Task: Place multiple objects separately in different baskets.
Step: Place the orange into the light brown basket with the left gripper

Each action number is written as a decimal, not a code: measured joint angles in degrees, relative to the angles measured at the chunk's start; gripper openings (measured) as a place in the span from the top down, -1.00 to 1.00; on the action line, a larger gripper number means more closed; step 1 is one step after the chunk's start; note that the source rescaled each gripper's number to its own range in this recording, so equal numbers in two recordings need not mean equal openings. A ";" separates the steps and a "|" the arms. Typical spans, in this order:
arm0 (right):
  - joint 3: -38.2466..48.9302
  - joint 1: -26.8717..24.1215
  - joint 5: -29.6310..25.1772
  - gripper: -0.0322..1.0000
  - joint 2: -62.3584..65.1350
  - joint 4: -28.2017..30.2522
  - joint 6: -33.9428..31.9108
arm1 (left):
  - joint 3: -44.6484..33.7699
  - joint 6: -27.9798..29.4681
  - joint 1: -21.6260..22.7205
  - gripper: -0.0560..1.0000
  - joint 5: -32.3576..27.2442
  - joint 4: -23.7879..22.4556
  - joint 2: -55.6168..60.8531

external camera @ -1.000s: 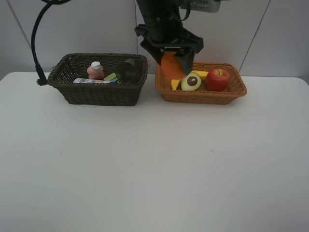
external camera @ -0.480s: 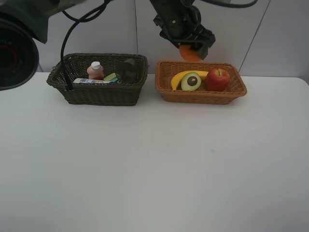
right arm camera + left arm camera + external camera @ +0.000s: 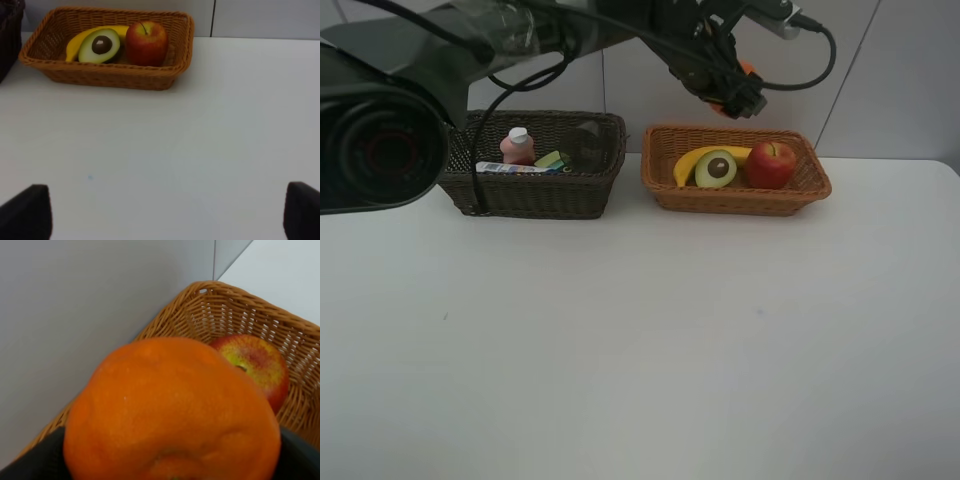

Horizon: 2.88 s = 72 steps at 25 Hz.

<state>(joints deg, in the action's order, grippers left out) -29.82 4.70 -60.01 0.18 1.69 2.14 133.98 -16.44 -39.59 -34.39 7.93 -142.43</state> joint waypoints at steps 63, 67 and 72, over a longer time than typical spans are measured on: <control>0.00 0.00 0.00 -0.95 0.00 -0.03 0.00 | 0.00 -2.17 0.00 -0.91 2.18 -1.36 -6.76; 0.00 0.00 0.00 -0.95 0.00 -0.03 0.00 | 0.00 -2.17 0.00 -0.91 1.99 -1.47 -6.76; 0.00 0.00 0.00 -0.95 0.00 -0.03 0.00 | 0.00 -2.17 0.00 -0.91 1.93 -1.47 -6.76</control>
<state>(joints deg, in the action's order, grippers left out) -29.82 4.70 -60.01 0.18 1.66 2.14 133.98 -18.61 -39.59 -32.47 6.45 -149.19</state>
